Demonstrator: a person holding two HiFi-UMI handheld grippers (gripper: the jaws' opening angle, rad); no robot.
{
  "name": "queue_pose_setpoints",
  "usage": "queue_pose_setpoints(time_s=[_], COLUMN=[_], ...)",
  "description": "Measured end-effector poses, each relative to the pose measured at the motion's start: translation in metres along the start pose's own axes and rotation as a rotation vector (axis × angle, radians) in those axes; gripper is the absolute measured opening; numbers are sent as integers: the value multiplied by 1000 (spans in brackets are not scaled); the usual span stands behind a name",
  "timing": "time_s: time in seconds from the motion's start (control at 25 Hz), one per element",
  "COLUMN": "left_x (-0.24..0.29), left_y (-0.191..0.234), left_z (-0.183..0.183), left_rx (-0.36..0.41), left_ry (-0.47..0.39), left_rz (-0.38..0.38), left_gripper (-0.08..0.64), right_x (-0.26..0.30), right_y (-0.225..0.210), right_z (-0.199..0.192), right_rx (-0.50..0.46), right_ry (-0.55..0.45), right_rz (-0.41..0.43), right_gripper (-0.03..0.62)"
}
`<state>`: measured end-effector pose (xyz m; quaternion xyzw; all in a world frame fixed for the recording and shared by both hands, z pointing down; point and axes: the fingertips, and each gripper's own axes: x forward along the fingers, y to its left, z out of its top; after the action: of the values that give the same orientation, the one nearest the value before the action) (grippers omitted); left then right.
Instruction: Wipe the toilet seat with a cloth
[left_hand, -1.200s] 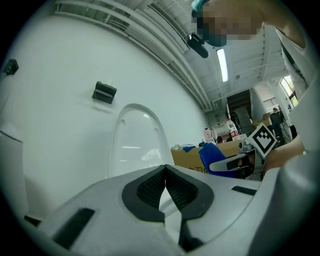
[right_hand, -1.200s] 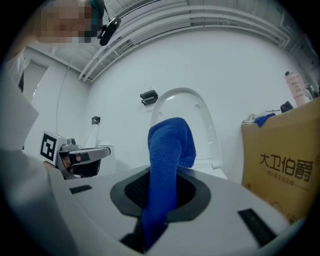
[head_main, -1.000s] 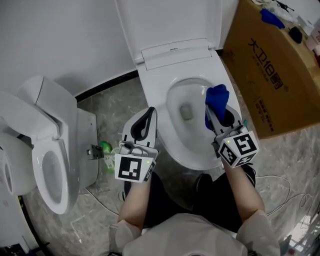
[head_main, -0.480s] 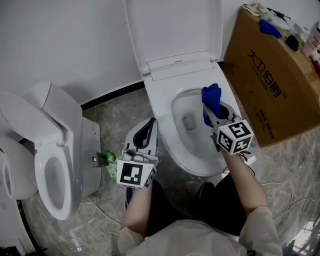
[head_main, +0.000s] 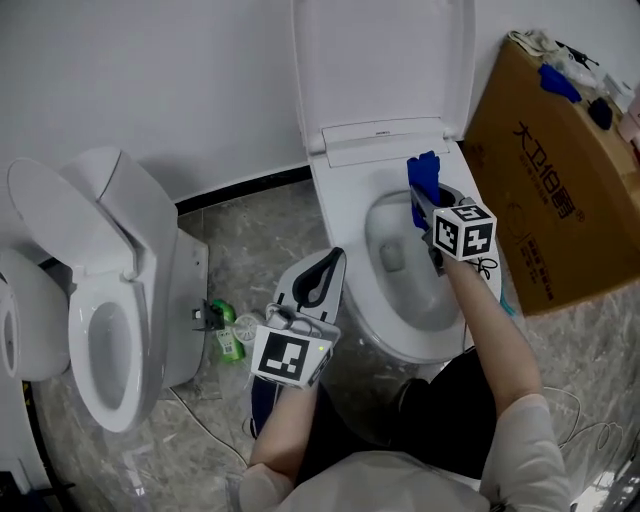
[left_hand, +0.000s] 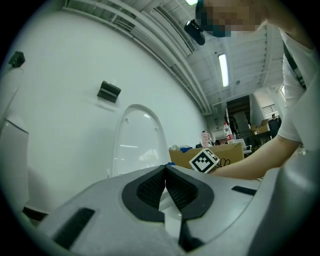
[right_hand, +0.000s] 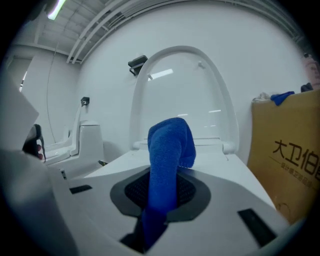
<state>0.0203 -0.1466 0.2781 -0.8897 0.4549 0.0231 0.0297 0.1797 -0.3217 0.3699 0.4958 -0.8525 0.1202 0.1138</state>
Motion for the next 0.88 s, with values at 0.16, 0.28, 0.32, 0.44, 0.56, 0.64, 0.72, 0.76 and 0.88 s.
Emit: queue_pose_setpoints(time_s=[0.16, 0.28, 0.32, 0.44, 0.56, 0.64, 0.72, 0.76, 0.88], left_x=[2, 5, 6, 7, 4, 2, 2, 1, 2], left_y=[8, 11, 12, 18, 27, 31, 34, 33, 27], left_z=[10, 17, 17, 13, 7, 4, 1, -1, -8], left_rx=[6, 8, 4, 2, 10, 6, 3, -1, 4], left_ry=[-37, -43, -43, -47, -51, -44, -43, -41, -25], left_rz=[-1, 6, 9, 16, 34, 46, 49, 48, 31], left_gripper=[6, 6, 8, 6, 6, 6, 6, 8, 6], right_x=[30, 46, 50, 60, 64, 66, 67, 67, 68], right_y=[-10, -12, -12, -17, -20, -20, -20, -20, -18], right_z=[-5, -7, -8, -12, -16, -14, -13, -13, -14], right_rx=[-18, -48, -56, -54, -63, -67, -60, -60, -84], right_ry=[63, 97, 105, 125, 137, 139, 137, 137, 146], right_rz=[-21, -29, -32, -51, -60, -58, -57, -58, -49], right_gripper=[46, 46, 46, 46, 46, 46, 46, 46, 46])
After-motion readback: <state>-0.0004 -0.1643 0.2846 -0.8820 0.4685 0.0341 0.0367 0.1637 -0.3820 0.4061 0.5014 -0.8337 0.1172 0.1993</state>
